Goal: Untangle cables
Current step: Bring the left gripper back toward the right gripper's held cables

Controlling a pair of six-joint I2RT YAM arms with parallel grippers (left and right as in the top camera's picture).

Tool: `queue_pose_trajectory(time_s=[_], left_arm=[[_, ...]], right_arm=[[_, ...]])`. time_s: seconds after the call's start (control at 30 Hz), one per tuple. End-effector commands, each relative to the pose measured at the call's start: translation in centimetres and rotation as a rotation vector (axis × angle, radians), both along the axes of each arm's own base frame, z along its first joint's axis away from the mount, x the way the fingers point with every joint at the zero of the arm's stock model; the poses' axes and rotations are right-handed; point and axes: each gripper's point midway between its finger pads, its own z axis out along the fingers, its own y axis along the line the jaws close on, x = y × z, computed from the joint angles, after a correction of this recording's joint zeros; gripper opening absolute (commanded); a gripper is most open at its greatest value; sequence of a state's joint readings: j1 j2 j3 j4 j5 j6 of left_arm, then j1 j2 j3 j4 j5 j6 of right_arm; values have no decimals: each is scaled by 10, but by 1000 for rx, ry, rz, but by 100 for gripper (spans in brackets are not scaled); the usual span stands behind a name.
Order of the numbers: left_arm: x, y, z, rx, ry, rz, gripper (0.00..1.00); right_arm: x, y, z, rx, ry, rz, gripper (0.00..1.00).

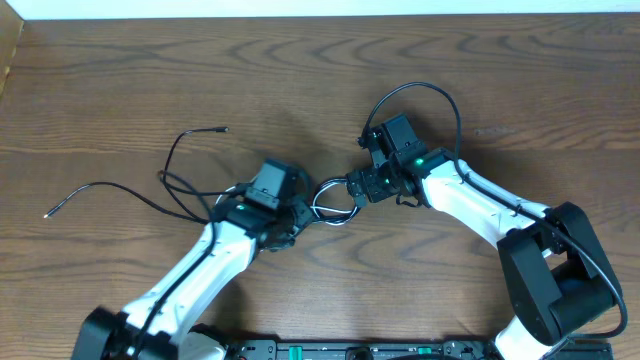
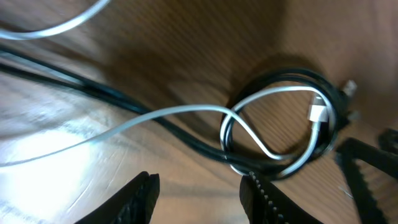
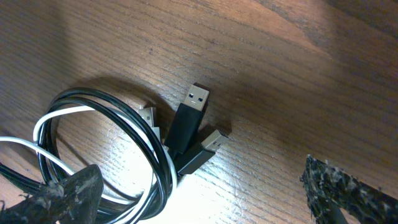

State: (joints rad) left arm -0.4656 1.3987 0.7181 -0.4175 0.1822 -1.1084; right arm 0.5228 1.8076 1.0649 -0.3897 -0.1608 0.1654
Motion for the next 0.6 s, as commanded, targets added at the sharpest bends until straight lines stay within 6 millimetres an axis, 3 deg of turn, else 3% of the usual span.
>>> queue_pose_trajectory(time_s=[0.0, 0.3, 0.57], left_arm=[[2, 5, -19, 60, 33, 54, 49], [2, 10, -53, 124, 93, 61, 48], [-1, 20, -66, 186, 114, 63, 21]], right_arm=[[-3, 3, 1, -2, -11, 33, 99], [-4, 3, 1, -4, -9, 33, 99], [-4, 3, 1, -4, -8, 33, 99]])
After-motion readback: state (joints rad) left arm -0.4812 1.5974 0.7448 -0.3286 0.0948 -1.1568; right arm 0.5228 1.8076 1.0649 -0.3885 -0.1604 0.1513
